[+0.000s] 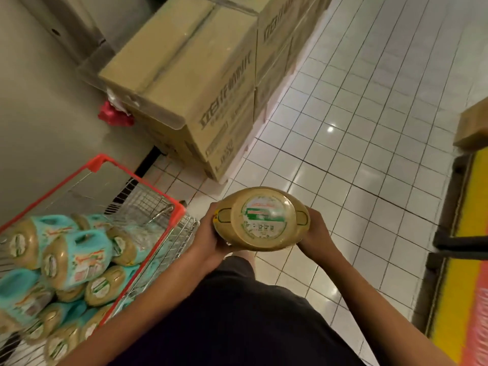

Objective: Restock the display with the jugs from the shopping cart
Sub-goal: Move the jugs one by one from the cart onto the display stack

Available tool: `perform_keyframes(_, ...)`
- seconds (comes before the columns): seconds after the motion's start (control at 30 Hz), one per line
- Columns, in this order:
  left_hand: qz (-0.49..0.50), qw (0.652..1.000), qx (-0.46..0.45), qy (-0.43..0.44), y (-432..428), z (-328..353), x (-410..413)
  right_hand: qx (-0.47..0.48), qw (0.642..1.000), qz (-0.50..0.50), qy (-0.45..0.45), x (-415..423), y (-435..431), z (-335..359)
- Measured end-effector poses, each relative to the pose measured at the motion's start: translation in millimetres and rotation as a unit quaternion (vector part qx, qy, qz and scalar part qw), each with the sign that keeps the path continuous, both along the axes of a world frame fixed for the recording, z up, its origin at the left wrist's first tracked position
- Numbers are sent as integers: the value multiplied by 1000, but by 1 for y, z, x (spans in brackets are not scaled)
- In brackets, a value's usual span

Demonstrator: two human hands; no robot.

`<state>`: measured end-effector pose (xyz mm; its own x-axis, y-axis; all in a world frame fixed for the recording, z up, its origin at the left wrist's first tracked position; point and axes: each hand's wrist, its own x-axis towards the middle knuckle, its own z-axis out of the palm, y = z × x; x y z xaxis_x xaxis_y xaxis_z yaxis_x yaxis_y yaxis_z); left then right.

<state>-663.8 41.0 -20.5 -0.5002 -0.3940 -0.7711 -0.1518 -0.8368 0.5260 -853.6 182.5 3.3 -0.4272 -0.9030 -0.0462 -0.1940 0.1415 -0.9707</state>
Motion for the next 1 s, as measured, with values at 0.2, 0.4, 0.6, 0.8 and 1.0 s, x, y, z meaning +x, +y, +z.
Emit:
perform_keyframes(0.2,-30,999,-3,36,-69,-17,-109,19,1000,-5,11,-111,-58,-2)
perform_keyframes(0.4,-51,998,4,29,-141,0,-230,47,998,-28,30,-220,-127,11)
perform_keyframes(0.6,-11,1000,-6,11,-206,21,-330,45,999,-20,12,-328,-198,15)
perform_keyframes(0.8,97,995,7,26,-256,19,-403,31,997,67,3,-422,-286,26)
perform_keyframes(1.0,273,959,47,66,-290,30,-449,29,980,194,-4,-490,-386,25)
